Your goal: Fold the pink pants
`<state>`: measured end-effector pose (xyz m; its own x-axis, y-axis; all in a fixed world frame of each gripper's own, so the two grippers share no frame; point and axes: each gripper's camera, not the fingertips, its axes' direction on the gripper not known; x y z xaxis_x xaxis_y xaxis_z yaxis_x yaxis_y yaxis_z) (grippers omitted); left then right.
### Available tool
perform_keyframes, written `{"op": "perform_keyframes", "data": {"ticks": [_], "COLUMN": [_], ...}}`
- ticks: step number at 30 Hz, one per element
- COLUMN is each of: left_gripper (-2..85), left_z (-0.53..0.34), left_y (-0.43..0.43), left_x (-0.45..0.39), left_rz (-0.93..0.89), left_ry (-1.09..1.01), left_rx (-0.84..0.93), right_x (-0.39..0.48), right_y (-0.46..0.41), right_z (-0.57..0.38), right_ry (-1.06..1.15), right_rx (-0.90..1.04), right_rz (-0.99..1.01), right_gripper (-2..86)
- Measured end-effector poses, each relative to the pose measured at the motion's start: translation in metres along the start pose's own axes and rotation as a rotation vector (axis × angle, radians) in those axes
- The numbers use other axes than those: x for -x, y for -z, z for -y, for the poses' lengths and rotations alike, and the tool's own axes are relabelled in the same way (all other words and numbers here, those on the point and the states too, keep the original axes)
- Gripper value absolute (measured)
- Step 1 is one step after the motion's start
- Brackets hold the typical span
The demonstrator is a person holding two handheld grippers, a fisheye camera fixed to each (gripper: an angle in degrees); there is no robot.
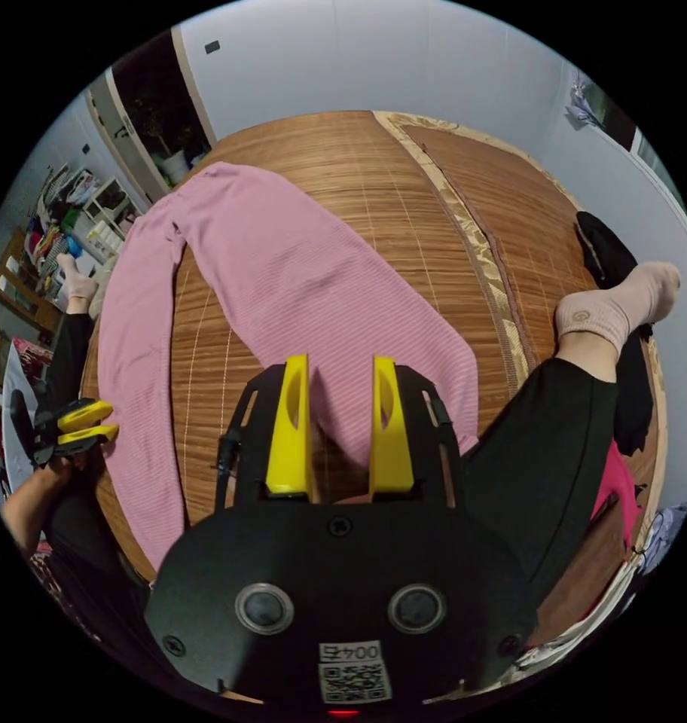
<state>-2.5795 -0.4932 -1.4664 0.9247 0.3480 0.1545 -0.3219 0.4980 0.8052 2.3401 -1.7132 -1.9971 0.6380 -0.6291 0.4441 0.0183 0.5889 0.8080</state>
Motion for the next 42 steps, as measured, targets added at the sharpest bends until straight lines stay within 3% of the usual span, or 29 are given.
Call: {"op": "perform_keyframes", "data": {"ticks": [3, 7, 12, 21, 37, 42], "left_gripper": [6.8, 6.5, 6.5, 6.8, 4.1, 3.3], "left_z": [0.017, 0.050, 0.143, 0.281, 0.330, 0.341], "left_y": [0.006, 0.026, 0.020, -0.034, -0.073, -0.073], "left_x": [0.007, 0.022, 0.039, 0.056, 0.078, 0.082], "left_rz": [-0.029, -0.050, 0.015, 0.103, 0.039, 0.021], "left_ry": [0.017, 0.072, 0.064, 0.063, 0.122, 0.146], "left_rx": [0.012, -0.113, -0.163, -0.091, -0.059, -0.061], "right_x": [-0.004, -0.007, -0.012, -0.022, -0.027, -0.038], "right_y": [0.009, 0.015, 0.020, 0.033, 0.086, 0.094], "right_z": [0.004, 0.010, 0.020, 0.035, 0.071, 0.126], "right_ry": [0.007, 0.013, 0.000, -0.028, -0.004, 0.132], "right_rx": [-0.051, -0.072, -0.076, -0.073, -0.166, -0.141], "right_rz": [0.037, 0.071, 0.152, 0.174, 0.180, 0.012], "right_gripper": [10.8, 10.1, 8.7, 9.6, 9.6, 8.6]}}
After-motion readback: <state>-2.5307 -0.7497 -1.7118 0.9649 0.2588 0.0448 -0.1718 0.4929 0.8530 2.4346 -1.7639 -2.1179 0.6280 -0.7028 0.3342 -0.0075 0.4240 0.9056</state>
